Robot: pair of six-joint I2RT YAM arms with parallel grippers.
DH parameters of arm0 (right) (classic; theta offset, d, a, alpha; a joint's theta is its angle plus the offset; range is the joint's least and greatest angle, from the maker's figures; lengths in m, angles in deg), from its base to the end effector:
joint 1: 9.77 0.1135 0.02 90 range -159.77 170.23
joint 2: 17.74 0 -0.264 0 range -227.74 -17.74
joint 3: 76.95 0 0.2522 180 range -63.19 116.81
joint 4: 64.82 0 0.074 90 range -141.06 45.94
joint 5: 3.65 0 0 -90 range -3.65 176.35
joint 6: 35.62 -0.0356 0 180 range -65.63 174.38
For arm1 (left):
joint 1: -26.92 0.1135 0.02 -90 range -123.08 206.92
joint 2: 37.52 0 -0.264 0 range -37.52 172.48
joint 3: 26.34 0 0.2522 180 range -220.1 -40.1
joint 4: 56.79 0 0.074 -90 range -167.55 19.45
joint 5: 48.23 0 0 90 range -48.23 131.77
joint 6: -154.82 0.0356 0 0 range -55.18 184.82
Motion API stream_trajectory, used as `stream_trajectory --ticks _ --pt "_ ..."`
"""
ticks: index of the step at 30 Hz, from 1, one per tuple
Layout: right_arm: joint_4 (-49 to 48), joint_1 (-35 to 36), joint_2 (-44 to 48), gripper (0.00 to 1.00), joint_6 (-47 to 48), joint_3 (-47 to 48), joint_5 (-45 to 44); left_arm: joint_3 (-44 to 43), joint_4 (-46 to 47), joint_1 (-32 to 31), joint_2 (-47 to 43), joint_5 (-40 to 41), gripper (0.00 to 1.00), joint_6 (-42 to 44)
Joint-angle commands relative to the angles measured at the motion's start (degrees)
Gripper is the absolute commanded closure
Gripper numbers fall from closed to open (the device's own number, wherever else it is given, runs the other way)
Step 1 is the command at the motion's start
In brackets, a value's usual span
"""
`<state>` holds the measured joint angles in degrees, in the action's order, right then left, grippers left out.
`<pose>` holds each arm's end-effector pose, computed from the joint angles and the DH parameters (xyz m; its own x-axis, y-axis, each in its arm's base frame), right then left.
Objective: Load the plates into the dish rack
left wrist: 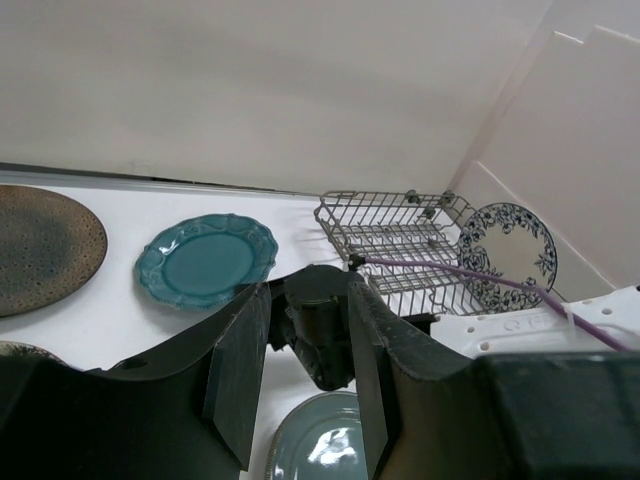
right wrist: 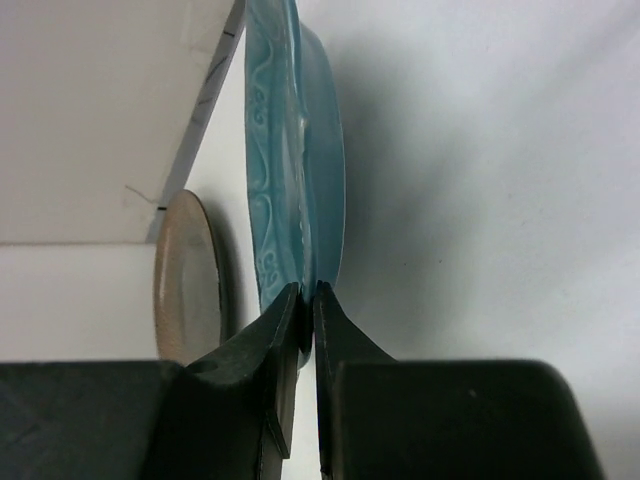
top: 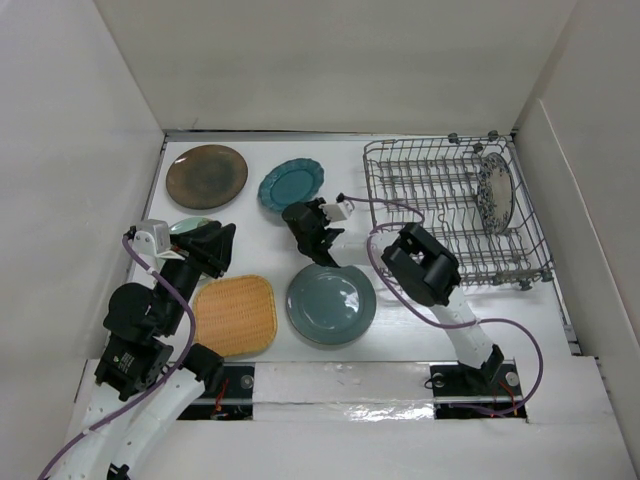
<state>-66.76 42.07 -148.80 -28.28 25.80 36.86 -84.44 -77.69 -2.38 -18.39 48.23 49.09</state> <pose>0.3317 0.3784 0.1498 -0.1242 0.8847 -0.4494 0.2607 0.4661 0.8455 0.0636 -0.0311 0.3926 0.1538 -0.3952 -0.9056 0.4516 0.8433 -0.2913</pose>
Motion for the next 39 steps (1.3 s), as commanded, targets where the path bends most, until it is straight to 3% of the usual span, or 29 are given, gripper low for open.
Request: stream_trajectory --ticks 1,7,14,26,34,39 --pt "-9.42 0.81 5.55 1.0 11.8 -1.89 -5.79 -0.4 2.57 -0.41 0.9 -0.83 0.66 0.08" --pt "-19.53 0.81 11.69 1.0 24.63 -8.55 -5.88 -0.31 2.57 -0.41 1.34 -1.01 0.66 0.17" --pt "-27.35 -0.86 18.11 1.0 33.59 -15.94 3.95 -0.14 2.74 -0.41 1.34 -1.18 0.66 0.26" --pt "-37.28 -9.11 25.59 1.0 30.54 -25.35 25.12 0.04 2.83 -0.41 1.78 -1.19 0.66 0.35" --pt "-35.63 -10.26 31.13 1.0 33.17 -25.45 29.63 -0.05 2.92 -0.41 1.61 -1.36 0.66 0.26" --pt "-28.0 -10.26 32.89 1.0 36.06 -21.34 32.27 -0.13 2.83 -0.41 1.78 -1.54 0.66 0.26"
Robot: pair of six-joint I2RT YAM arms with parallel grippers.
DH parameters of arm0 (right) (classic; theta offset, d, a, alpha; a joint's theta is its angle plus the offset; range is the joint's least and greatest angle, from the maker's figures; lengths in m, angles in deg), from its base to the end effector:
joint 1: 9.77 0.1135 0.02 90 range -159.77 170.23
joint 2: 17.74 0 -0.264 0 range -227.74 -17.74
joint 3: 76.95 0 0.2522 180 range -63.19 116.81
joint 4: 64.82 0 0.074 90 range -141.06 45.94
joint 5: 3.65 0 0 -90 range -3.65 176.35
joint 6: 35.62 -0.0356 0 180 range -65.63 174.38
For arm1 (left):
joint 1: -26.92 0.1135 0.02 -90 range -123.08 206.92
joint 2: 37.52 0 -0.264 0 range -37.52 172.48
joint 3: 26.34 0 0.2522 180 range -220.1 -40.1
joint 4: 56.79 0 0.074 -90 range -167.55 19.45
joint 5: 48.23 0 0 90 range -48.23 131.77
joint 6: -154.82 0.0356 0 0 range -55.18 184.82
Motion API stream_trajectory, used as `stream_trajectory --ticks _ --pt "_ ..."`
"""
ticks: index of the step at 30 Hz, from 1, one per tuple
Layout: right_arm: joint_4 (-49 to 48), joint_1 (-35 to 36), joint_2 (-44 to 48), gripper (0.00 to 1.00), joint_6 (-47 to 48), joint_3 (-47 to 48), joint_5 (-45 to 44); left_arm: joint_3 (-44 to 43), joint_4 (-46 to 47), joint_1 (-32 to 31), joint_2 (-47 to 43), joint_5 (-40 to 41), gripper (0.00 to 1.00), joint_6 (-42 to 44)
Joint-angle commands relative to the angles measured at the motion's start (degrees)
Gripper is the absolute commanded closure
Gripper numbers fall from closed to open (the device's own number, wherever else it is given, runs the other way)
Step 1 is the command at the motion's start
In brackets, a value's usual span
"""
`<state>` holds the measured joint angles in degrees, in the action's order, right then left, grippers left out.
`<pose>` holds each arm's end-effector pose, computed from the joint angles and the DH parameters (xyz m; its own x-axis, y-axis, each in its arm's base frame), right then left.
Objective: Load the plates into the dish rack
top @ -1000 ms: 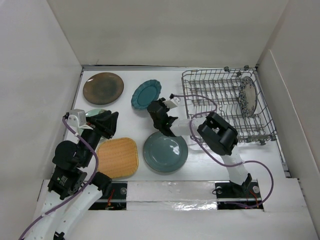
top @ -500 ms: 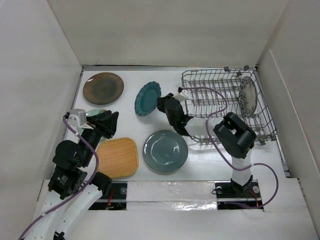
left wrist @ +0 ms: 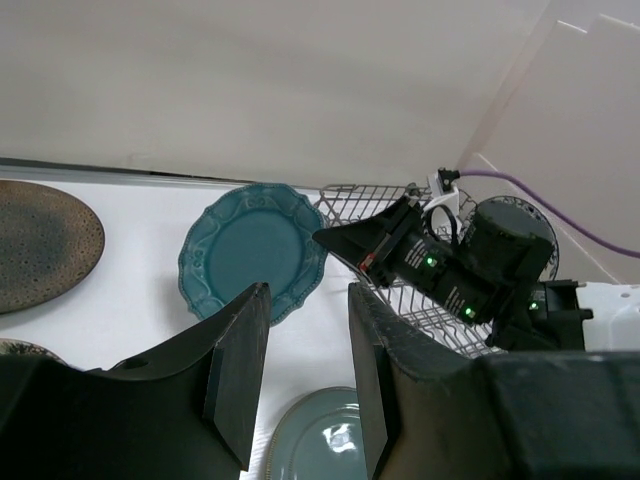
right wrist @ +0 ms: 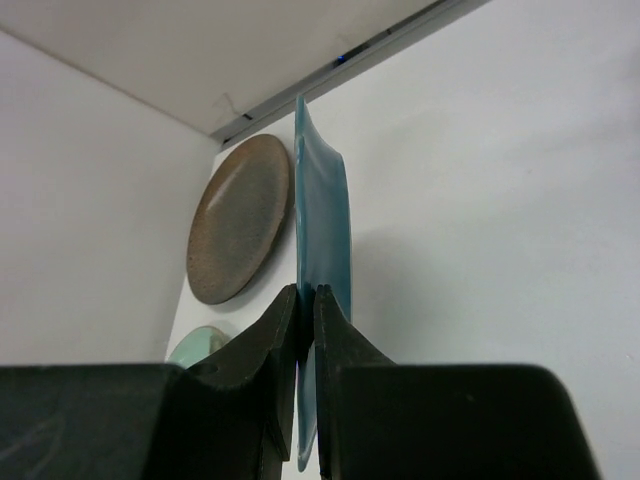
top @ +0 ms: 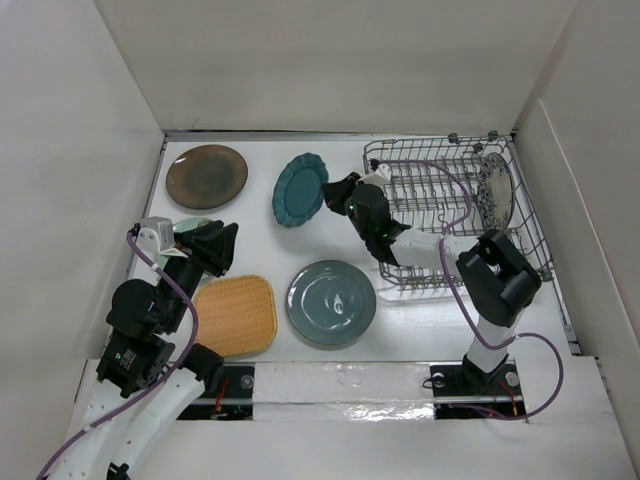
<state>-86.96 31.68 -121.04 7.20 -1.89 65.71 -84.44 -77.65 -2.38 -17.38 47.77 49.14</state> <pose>0.3153 0.2618 0.2397 -0.3158 0.6369 -0.7033 -0.1841 0.6861 0.7039 0.0677 -0.0337 0.3917 0.1389 -0.3862 -0.9119 0.4540 0.8432 -0.2879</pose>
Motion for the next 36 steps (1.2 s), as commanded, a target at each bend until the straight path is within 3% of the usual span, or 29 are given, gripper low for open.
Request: stream_trajectory --ticks 1,6,13,25,31,36 --pt "-6.74 0.12 5.05 1.0 0.77 6.9 3.77 -0.05 2.87 -0.41 0.43 -1.08 0.66 0.21" --pt "-8.29 -1.19 5.92 1.0 -0.54 4.8 7.19 0.04 2.79 -0.41 0.51 -0.37 0.65 0.21" --pt "-7.26 -6.02 16.02 1.0 0.77 1.9 8.87 -0.05 2.87 -0.41 0.78 -0.81 0.66 0.21" --pt "20.06 -20.17 42.47 1.0 15.52 4.52 4.74 -0.14 2.96 -0.41 -0.36 -2.22 0.66 -0.14" --pt "32.11 -29.4 45.39 1.0 24.14 9.71 2.37 -0.31 3.05 -0.41 -0.72 -2.66 0.66 -0.23" --pt "39.67 -35.11 42.23 1.0 30.38 15.52 1.74 -0.31 2.96 -0.41 -1.42 -2.04 0.66 -0.23"
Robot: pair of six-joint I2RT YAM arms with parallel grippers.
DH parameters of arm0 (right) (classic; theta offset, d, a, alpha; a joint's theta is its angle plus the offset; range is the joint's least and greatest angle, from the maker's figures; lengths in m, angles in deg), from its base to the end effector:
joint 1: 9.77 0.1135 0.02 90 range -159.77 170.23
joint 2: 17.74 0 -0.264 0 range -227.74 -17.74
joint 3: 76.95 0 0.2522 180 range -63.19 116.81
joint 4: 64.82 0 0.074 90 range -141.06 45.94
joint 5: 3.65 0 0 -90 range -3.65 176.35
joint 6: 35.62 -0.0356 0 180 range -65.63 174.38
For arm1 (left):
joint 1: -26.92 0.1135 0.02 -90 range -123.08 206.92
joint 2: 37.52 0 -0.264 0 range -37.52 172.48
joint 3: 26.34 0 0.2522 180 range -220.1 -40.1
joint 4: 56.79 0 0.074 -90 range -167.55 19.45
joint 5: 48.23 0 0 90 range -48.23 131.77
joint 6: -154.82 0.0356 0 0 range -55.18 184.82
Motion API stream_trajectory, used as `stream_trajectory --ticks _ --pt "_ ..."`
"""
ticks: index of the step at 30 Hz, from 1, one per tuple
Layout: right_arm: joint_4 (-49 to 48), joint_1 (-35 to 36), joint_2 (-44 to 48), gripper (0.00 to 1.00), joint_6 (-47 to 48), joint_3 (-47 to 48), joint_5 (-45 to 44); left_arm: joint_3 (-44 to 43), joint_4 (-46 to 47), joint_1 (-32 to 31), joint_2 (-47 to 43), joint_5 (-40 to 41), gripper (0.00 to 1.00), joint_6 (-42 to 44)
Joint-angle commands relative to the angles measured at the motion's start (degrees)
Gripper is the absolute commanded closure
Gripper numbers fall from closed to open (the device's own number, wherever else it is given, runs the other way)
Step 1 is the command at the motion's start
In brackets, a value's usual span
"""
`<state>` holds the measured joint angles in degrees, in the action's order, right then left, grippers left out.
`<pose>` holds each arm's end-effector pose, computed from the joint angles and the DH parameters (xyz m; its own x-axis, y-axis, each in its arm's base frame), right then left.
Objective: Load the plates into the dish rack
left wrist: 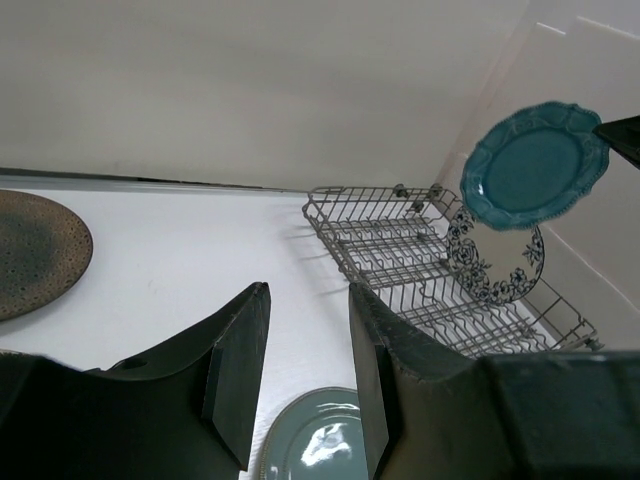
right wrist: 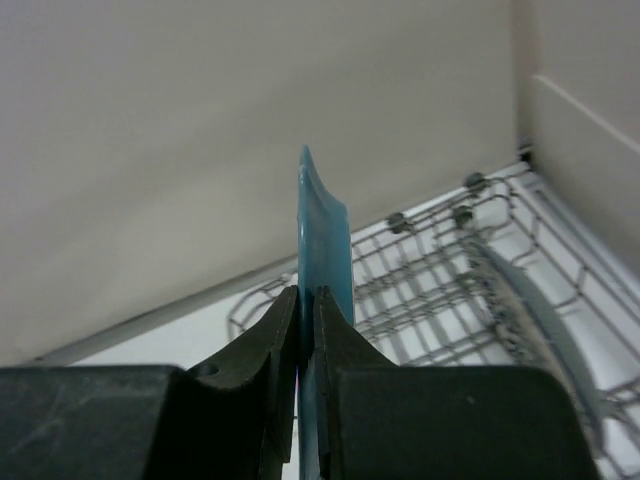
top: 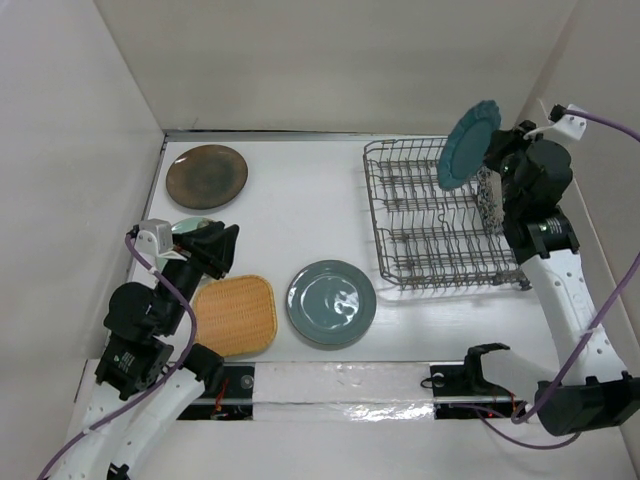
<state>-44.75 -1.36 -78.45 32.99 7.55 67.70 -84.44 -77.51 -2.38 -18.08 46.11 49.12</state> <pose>0.2283 0.0222 0.4525 0.1244 0.3677 -0.9216 0.1415 0.9127 0.3833 0.0642 -0.0330 0.3926 0.1435 -0.3900 -0.9096 0.4820 0.8303 -0.2799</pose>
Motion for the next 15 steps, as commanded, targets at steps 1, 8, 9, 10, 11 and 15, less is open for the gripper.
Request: stream_trajectory --ticks 1,8,9,10,11,15 --pt "-2.27 -2.6 -0.9 1.0 5.47 6.16 0.8 -0.31 2.74 -0.41 -0.81 -0.3 0.66 -0.2" --pt "0.01 -5.15 -3.36 1.0 13.12 4.4 2.74 -0.4 2.65 -2.25 -1.51 0.23 0.65 -0.03" --pt "0.46 -5.94 -3.8 1.0 14.78 4.58 3.7 -0.4 2.65 -2.25 -1.69 0.23 0.65 -0.03" --pt "0.81 -5.94 -4.5 1.0 15.58 4.67 3.89 -0.4 2.65 -2.25 -1.95 0.32 0.65 -0.03" --pt "1.25 -6.73 -4.86 1.0 16.37 4.58 3.8 -0.49 2.65 -2.86 -1.95 0.49 0.65 -0.03" --pt "2.91 -8.75 -7.84 1.0 20.85 5.89 4.07 -0.4 2.57 -2.87 -1.77 0.32 0.65 -0.03"
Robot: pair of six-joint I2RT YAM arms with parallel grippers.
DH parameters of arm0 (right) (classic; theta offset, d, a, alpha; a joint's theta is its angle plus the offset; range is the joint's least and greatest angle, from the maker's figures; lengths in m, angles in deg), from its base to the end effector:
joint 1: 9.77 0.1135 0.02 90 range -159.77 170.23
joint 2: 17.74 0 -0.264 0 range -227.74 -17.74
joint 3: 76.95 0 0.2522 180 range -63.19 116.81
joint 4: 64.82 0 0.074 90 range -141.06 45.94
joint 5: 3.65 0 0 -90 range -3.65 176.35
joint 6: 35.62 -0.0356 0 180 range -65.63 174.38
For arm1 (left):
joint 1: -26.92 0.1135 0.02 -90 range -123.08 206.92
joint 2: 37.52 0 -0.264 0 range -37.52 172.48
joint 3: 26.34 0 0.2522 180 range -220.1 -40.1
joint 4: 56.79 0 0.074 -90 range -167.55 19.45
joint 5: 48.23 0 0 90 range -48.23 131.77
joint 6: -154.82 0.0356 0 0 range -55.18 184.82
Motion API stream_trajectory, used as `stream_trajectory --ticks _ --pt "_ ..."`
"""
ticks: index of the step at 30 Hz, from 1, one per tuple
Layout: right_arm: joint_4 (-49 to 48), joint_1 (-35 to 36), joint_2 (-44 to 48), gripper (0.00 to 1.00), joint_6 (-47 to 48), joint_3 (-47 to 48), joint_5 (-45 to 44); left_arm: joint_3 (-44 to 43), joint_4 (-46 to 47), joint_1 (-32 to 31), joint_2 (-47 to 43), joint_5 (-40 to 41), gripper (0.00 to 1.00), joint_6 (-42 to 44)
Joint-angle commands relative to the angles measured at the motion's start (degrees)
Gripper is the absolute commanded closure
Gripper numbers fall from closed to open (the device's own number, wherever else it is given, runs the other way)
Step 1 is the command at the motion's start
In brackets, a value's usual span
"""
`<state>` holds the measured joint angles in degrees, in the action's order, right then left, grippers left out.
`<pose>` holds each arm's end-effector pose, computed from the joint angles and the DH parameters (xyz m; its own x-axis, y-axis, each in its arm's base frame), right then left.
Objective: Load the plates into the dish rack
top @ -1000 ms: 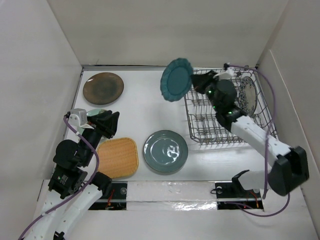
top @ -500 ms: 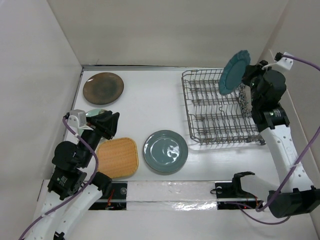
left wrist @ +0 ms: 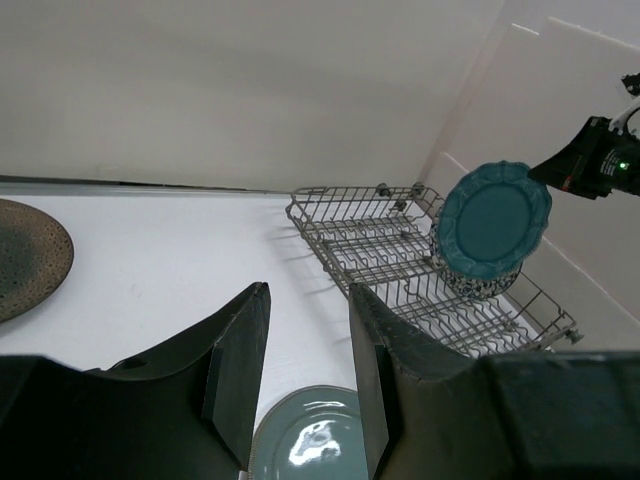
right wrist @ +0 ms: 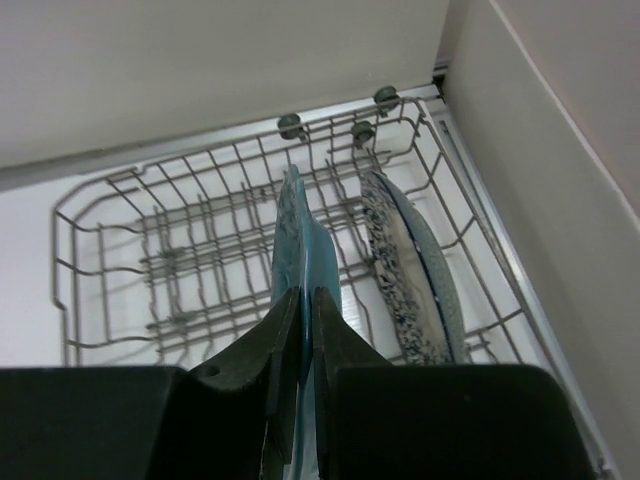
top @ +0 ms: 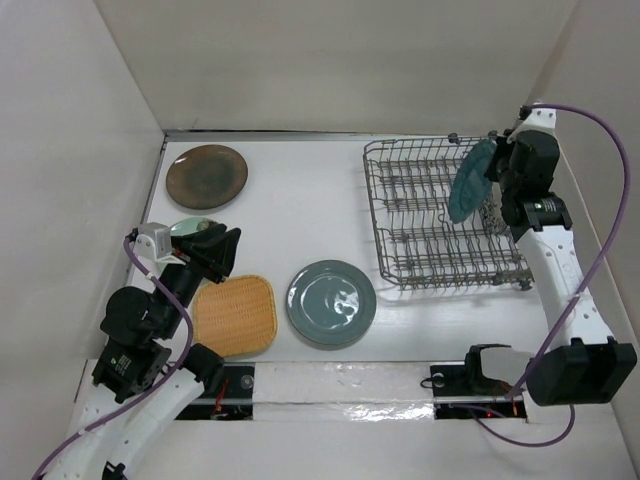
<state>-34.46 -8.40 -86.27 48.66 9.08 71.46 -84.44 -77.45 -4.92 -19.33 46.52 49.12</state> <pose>0.2697 -0.0027 0.4109 -0.1987 0.0916 -0.9758 0.2484 0.9678 0.0403 0.0576 -0.0323 0.3938 0.1453 -0.4077 -0.9015 0.5180 0.8077 -0.2818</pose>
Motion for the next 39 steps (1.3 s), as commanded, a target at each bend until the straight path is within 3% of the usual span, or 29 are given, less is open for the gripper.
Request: stream_trajectory --ticks 1,24,39 --pt "-6.85 -1.72 -0.54 1.0 7.1 4.98 0.48 -0.4 2.59 -0.33 -0.7 -0.18 0.65 -0.12" --pt "-4.47 -4.62 -12.67 1.0 18.8 10.96 -0.75 -0.75 1.97 -2.62 -0.62 1.66 0.66 0.24" --pt "-4.21 -2.16 -19.44 1.0 19.17 9.65 0.22 -0.66 1.89 -3.15 -0.7 1.93 0.65 0.32"
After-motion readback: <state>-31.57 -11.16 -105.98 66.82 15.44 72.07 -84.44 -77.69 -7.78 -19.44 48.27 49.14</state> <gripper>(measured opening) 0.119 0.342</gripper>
